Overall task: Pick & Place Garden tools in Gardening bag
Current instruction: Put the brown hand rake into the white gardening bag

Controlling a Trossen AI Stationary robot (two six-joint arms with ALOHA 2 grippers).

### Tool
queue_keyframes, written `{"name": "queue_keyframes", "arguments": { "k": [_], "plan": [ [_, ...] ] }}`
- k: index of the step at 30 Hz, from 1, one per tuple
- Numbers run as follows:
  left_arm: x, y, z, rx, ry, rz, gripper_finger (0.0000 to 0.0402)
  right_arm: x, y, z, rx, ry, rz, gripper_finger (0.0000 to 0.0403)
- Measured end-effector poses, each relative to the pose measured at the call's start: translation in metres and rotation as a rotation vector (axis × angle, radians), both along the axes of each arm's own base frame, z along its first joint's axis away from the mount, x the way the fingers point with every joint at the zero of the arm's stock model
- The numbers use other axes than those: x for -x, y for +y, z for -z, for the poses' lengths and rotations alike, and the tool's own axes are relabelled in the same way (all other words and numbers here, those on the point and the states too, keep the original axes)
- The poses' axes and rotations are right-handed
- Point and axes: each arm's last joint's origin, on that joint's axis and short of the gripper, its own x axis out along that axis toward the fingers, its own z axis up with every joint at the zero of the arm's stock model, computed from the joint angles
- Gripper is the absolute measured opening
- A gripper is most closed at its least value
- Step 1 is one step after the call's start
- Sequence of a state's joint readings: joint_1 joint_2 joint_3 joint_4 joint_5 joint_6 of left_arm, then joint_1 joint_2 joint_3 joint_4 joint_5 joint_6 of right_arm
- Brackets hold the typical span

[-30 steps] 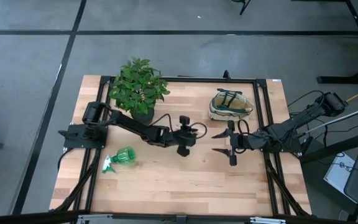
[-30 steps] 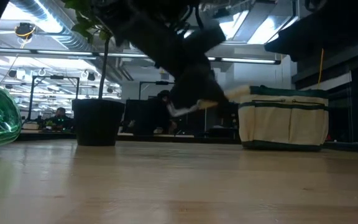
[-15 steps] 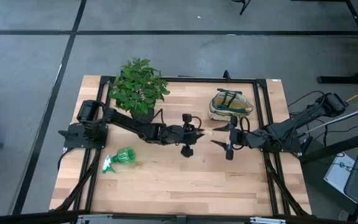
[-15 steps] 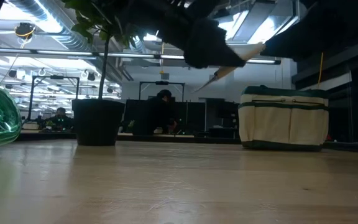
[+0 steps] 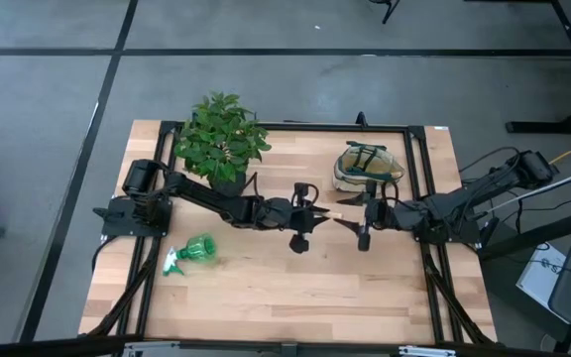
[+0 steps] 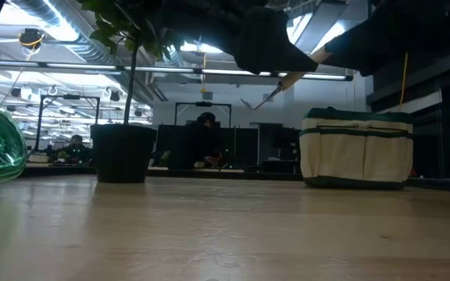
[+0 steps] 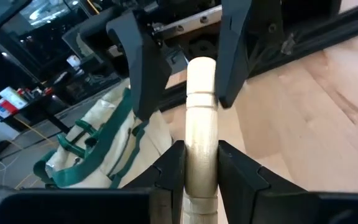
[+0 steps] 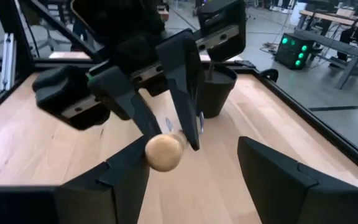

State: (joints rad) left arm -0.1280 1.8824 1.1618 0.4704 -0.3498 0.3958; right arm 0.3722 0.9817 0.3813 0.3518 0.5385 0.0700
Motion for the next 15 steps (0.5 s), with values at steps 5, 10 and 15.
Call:
{"name": "queue_keyframes", "arguments": {
  "k": [5, 10, 15],
  "plan": [
    [-0.0004, 0.0024, -0.0021, -0.006, -0.022, -0.039, 0.0073, -0.0013, -0.0034, 0.0004, 0.002, 0.007, -0.007, 0.0233],
    [-0.0008, 0.0067, -0.0026, 0.010, -0.031, -0.060, 0.0074, -0.0029, -0.0070, -0.0012, 0.036, -0.001, -0.011, 0.0197],
    [-0.0008, 0.0074, -0.0029, 0.008, -0.034, -0.074, 0.0075, -0.0031, -0.0076, -0.0011, 0.039, 0.000, -0.009, 0.0162]
  ]
}}
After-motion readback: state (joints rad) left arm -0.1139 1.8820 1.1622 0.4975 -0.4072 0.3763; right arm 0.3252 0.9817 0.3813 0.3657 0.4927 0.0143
